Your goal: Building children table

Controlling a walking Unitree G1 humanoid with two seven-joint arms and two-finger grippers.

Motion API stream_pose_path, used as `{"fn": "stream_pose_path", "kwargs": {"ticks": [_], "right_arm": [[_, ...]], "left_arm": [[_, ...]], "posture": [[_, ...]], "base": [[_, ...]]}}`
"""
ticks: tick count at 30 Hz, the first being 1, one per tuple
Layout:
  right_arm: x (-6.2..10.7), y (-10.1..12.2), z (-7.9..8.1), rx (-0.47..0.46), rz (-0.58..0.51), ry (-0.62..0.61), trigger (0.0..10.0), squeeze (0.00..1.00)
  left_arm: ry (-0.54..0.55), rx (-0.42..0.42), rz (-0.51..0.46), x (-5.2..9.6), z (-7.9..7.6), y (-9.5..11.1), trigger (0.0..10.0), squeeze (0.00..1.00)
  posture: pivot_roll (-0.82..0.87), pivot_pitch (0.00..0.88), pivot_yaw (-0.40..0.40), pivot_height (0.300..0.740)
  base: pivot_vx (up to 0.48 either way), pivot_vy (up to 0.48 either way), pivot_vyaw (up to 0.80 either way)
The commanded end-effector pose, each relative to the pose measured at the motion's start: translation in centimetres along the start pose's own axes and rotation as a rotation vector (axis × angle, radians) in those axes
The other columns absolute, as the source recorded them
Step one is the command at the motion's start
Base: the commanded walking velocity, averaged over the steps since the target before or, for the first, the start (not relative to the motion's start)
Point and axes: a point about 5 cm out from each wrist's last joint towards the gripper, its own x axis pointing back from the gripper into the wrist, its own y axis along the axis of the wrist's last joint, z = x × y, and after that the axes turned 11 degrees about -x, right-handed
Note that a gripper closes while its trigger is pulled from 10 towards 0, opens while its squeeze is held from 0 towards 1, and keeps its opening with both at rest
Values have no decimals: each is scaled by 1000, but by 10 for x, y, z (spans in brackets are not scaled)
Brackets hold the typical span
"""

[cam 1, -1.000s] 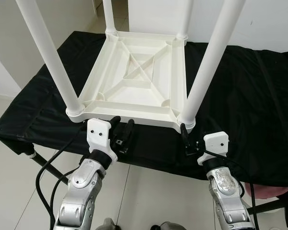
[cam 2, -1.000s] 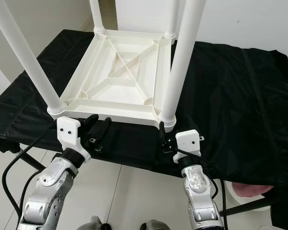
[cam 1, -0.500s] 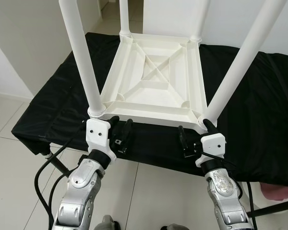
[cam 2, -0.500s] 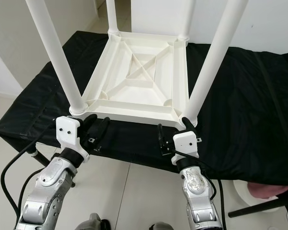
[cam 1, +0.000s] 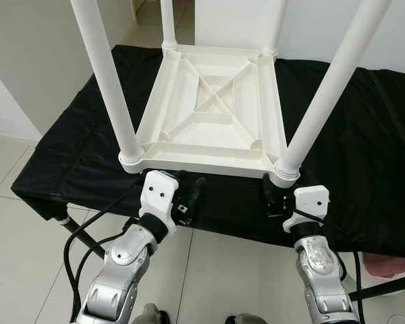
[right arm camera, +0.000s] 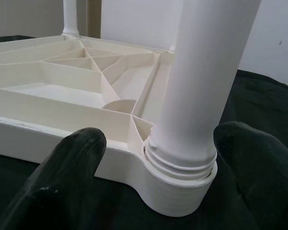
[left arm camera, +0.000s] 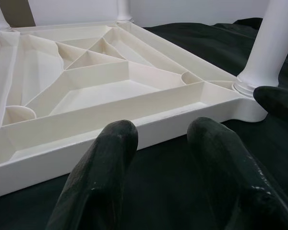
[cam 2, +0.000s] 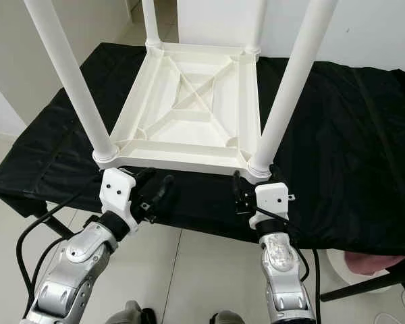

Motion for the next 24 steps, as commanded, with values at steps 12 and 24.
{"fn": "stream_pose_path", "kwargs": {"ticks": [12, 24], "right_arm": [[-29, 3, 7, -62, 7, -92, 10000, 0], [-61, 19, 2, -74, -33, -148, 10000, 0]], "left_arm": [[-219, -98, -23, -12, -17, 11, 10000, 0], [-260, -141, -21, -19, -19, 13, 10000, 0]], "posture": [[-67, 87, 18, 740], [-66, 68, 14, 740]], "base": [[0, 0, 0], [0, 0, 0]]}}
